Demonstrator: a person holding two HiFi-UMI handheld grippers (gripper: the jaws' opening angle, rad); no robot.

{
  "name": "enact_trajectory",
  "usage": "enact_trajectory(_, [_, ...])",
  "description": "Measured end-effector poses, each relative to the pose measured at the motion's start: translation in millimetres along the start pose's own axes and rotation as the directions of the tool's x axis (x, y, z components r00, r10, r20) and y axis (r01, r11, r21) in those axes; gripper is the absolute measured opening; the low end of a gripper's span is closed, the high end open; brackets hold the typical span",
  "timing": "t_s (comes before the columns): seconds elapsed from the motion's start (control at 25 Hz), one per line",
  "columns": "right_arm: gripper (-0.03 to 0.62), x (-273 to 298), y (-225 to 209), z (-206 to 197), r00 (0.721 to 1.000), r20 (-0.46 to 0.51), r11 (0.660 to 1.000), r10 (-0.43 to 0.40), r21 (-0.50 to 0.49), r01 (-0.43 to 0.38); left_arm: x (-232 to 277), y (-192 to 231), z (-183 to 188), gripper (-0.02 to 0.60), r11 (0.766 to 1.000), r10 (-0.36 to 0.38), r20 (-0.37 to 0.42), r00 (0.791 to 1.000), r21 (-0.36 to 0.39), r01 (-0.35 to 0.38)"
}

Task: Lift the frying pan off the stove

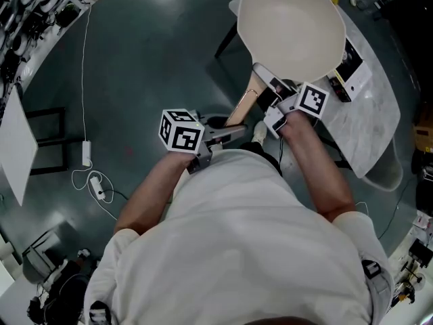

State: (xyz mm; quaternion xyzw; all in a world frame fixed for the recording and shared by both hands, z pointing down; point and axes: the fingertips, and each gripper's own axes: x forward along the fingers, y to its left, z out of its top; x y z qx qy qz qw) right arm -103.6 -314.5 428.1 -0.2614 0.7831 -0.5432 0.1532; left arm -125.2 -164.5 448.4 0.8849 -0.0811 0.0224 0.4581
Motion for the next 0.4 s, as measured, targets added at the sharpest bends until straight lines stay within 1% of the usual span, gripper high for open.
enact_trajectory(0.4, [0.17, -4.4, 0.0, 1.3, 1.0, 0.009, 1.0, 0.003, -0.002, -0.003, 2.1, -3.1, -0.3, 0.123, 1.0, -0.013, -0.013, 1.0, -0.006, 0.013])
